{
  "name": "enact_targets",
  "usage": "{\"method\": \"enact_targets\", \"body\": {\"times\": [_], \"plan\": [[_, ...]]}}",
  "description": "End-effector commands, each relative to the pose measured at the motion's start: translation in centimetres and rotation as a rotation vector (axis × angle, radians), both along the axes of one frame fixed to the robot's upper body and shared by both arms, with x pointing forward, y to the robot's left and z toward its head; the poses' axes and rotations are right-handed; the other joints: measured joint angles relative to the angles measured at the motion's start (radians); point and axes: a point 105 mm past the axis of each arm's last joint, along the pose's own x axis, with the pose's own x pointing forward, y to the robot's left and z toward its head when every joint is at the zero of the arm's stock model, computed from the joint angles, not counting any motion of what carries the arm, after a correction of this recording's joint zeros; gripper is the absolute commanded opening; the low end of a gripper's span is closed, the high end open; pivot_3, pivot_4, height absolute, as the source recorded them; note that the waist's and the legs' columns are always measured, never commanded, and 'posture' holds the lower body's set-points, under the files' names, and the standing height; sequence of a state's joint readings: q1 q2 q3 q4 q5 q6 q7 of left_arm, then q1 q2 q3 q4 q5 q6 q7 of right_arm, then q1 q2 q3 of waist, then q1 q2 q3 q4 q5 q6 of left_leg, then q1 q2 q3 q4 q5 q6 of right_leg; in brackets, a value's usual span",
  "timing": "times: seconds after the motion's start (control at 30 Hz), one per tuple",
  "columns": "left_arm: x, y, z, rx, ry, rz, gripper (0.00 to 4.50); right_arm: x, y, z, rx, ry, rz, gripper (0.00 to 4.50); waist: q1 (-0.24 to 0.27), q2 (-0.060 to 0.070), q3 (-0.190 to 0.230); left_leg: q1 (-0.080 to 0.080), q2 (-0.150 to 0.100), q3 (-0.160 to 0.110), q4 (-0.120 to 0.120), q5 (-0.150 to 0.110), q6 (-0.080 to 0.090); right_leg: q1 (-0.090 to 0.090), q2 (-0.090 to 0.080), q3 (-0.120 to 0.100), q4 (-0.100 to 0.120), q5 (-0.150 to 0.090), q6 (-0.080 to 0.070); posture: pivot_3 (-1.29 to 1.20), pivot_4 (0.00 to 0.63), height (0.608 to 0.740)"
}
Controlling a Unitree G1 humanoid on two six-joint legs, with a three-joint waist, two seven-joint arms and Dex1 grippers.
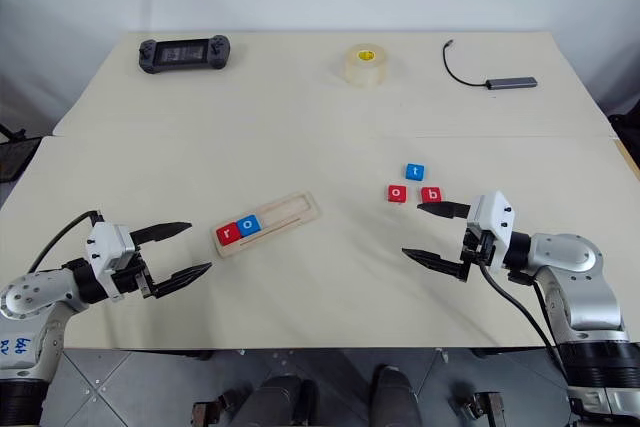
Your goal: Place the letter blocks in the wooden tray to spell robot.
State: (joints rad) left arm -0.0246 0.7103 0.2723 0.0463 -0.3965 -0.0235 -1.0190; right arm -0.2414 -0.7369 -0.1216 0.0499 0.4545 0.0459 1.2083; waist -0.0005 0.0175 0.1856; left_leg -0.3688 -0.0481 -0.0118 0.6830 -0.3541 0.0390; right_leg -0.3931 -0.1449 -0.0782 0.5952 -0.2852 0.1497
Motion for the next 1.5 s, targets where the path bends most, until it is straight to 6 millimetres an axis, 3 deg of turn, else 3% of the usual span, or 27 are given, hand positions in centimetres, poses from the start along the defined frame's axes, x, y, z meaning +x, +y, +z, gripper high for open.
{"method": "enact_targets", "body": {"times": [0.03, 0.2, 0.4, 0.53, 0.63, 0.77, 1.07, 1.2, 1.5], "plan": [[-0.2, 0.5, 0.3, 0.044, -0.012, 0.007, 4.47, -0.1, 0.0, 1.1, 0.019, -0.046, 0.003, 4.50, 0.000, 0.000, 0.000, 0.000, 0.000, 0.000, 0.000, 0.000, 0.000, 0.000, 0.000, 0.000, 0.000, 0.000, 0.000, 0.00, 0.150, 0.740], [-0.3, 1.4, 1.0, -0.051, -0.042, 0.091, 4.47, -0.1, 1.1, 1.1, 0.048, -0.056, 0.039, 4.50, 0.000, 0.000, 0.000, 0.000, 0.000, 0.000, 0.000, 0.000, 0.000, 0.000, 0.000, 0.000, 0.000, 0.000, 0.000, 0.00, 0.150, 0.740], [-3.1, 5.1, -1.0, -0.139, -0.013, 0.331, 4.47, -0.8, 6.0, 3.6, 0.189, -0.092, 0.187, 4.50, -0.018, 0.000, 0.000, 0.000, 0.002, 0.000, 0.000, 0.000, -0.001, -0.001, 0.002, 0.001, 0.000, 0.000, 0.000, 0.00, 0.150, 0.740], [-4.7, 6.3, -2.3, -0.141, 0.019, 0.409, 4.47, -1.3, 7.5, 4.4, 0.199, -0.110, 0.242, 4.50, -0.002, -0.001, 0.000, 0.000, 0.002, -0.001, 0.001, -0.001, -0.001, 0.000, 0.001, 0.001, 0.000, 0.000, 0.000, 0.00, 0.150, 0.740], [-4.8, 5.7, -2.5, -0.159, 0.055, 0.371, 4.47, -1.5, 7.6, 4.0, 0.175, -0.101, 0.259, 4.50, 0.014, -0.001, -0.001, 0.000, 0.000, -0.003, 0.001, -0.001, -0.001, 0.001, -0.001, 0.000, 0.000, 0.000, 0.000, 0.00, 0.150, 0.740], [-3.3, 4.1, -1.6, -0.168, 0.062, 0.279, 4.47, -1.7, 7.0, 3.6, 0.140, -0.082, 0.253, 4.50, 0.028, -0.001, -0.001, 0.000, -0.002, -0.004, 0.001, 0.000, 0.000, 0.001, -0.002, 0.000, 0.000, 0.000, 0.000, 0.00, 0.150, 0.740], [1.9, -1.1, -0.6, -0.049, 0.110, -0.001, 4.47, -1.8, 5.9, 3.5, 0.114, -0.075, 0.196, 4.50, 0.018, -0.001, -0.001, 0.000, -0.003, -0.003, 0.001, 0.000, 0.000, -0.001, -0.001, -0.001, 0.004, 0.000, 0.000, 0.00, 0.150, 0.740], [3.3, -1.8, -1.4, 0.009, 0.139, -0.055, 4.47, -1.8, 6.0, 3.6, 0.120, -0.078, 0.185, 4.50, 0.008, -0.001, -0.001, 0.000, -0.003, -0.001, 0.001, 0.000, 0.000, -0.001, 0.000, -0.001, 0.005, 0.000, 0.000, 0.00, 0.150, 0.740], [4.4, -2.0, -3.1, 0.019, 0.210, -0.079, 4.47, -2.0, 5.5, 3.8, 0.117, -0.091, 0.138, 4.50, 0.002, -0.002, -0.001, 0.001, -0.003, -0.002, 0.003, 0.001, 0.001, 0.000, -0.001, -0.001, 0.006, 0.000, 0.000, 0.00, 0.150, 0.740]]}}
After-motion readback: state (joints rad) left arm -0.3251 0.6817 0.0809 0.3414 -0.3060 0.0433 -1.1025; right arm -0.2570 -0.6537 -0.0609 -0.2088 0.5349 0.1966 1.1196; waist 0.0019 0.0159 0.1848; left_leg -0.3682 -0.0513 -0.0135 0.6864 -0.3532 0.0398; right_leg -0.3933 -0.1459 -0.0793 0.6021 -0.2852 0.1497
